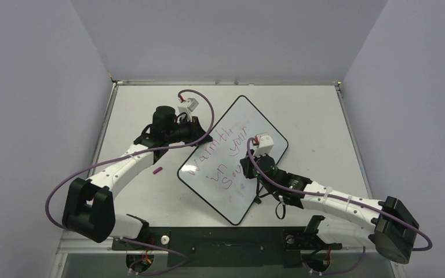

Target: Write a sentence on the whiteboard

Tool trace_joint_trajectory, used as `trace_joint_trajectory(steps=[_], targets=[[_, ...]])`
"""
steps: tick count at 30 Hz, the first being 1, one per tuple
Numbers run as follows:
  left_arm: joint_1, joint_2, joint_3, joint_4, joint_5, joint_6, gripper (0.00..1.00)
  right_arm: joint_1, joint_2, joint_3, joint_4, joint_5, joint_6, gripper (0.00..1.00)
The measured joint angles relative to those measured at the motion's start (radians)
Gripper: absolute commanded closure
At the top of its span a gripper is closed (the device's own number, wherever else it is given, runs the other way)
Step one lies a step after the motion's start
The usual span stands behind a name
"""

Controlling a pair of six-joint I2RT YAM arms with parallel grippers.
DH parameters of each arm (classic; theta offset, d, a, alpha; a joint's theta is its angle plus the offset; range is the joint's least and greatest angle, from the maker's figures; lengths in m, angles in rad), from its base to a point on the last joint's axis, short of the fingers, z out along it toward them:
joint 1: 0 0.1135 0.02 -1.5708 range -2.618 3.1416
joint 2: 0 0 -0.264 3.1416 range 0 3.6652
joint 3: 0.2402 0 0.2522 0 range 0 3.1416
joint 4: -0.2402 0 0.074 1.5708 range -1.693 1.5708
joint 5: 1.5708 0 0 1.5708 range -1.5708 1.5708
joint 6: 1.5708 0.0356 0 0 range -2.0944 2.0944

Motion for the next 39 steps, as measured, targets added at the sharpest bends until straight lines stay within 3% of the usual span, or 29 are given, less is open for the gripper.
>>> trace_joint_trajectory(steps=[26,39], targets=[[0.0,0.0,0.0,0.0,0.0,0.0,1.0,0.0,-0.052,-0.048,-0.059,0.048,0.031,1.0],[0.0,0.0,0.0,0.001,0.001,0.0,1.0,0.0,-0.045,0.082,-0.105,0.061,0.021,1.0]])
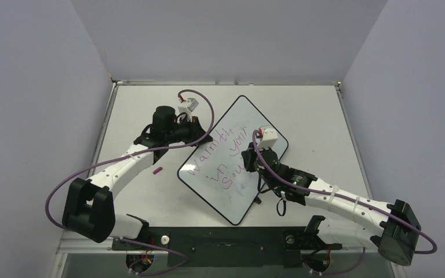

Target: Write a sentence on the whiteboard

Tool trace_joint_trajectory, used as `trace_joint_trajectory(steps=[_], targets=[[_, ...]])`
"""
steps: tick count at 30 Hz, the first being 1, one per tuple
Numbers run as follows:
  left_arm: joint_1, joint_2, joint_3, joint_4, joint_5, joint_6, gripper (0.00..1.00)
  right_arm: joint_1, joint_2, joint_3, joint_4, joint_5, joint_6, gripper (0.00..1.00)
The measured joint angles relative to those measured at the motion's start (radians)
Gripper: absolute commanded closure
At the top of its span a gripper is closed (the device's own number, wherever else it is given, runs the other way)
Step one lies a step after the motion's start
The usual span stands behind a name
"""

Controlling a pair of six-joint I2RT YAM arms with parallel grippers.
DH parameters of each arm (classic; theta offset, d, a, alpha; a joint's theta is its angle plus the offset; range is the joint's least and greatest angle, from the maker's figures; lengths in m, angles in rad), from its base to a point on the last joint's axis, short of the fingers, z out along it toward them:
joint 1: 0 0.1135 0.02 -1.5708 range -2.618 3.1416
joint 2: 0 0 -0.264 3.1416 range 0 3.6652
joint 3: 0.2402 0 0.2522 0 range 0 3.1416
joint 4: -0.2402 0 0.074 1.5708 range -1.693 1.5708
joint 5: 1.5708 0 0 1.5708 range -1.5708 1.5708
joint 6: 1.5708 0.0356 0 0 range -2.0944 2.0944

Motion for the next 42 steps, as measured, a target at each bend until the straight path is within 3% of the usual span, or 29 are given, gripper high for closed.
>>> trace_joint_trajectory(steps=[14,42], targets=[[0.0,-0.001,0.0,0.0,0.0,0.0,1.0,-0.053,0.113,0.064,0.024,-0.018,-0.03,1.0],[0.0,-0.002,0.0,0.0,-0.001,0.0,1.0,-0.087,0.172,0.065,0.101,-0.067,-0.018,1.0]])
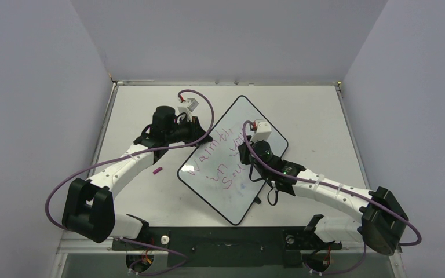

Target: Write a sentence on the whiteboard

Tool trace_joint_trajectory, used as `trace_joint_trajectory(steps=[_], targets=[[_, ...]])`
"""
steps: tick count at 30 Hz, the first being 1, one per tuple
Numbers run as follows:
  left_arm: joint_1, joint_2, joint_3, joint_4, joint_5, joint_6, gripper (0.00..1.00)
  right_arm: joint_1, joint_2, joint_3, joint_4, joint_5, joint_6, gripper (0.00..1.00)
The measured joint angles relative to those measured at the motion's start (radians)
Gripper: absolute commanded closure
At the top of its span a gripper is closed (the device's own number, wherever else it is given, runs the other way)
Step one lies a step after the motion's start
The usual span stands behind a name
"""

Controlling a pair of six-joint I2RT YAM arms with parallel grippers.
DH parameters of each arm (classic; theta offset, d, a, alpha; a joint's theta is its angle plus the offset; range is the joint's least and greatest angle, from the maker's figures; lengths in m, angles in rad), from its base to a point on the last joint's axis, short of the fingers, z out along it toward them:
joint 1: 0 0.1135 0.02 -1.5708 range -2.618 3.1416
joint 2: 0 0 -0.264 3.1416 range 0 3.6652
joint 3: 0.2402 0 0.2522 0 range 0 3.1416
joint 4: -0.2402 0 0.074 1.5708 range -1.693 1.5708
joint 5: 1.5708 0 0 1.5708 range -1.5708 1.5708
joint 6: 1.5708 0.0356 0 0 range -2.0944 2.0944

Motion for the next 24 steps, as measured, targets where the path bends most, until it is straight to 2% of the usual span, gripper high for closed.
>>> trace_joint_trajectory(steps=[24], targets=[[0.0,0.0,-0.002,0.0,-0.003,0.0,1.0,-0.005,-0.127,-0.176,0.05,0.005,0.06,1.0]])
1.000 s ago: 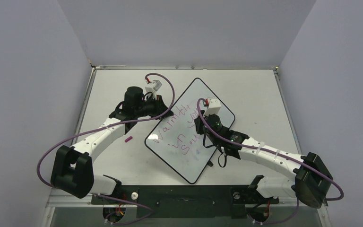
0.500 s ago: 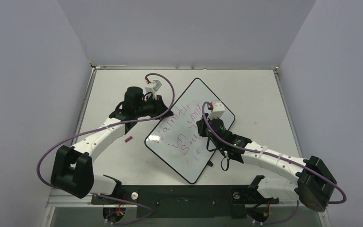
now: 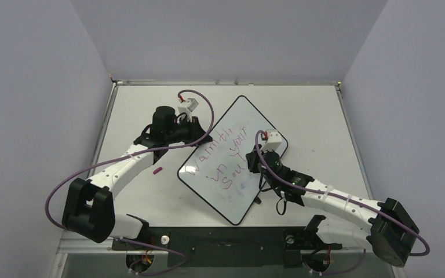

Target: Write a sentence on the whiteboard

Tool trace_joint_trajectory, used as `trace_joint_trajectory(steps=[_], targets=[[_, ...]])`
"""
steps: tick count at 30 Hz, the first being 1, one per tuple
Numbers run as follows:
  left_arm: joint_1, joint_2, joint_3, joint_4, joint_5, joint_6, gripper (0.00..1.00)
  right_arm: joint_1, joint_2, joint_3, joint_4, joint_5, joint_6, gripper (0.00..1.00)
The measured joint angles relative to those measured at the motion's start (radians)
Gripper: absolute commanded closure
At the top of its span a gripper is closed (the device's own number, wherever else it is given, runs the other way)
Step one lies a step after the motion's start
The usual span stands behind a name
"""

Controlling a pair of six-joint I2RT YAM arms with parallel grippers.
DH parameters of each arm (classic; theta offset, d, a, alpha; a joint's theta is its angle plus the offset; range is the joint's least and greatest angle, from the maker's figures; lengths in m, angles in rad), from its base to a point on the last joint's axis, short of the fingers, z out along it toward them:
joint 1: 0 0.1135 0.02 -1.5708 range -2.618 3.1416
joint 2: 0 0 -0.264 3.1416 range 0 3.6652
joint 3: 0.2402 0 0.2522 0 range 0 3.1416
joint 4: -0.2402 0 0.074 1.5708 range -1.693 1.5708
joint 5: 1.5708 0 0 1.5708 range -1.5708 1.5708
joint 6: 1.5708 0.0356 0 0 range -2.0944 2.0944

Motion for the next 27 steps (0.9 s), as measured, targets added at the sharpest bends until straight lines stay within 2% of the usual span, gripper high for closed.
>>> trace_joint_trajectory(steps=[27], targets=[[0.0,0.0,0.0,0.0,0.0,0.0,1.0,0.0,-0.06,-0.055,-0.045,0.022,0.019,1.0]])
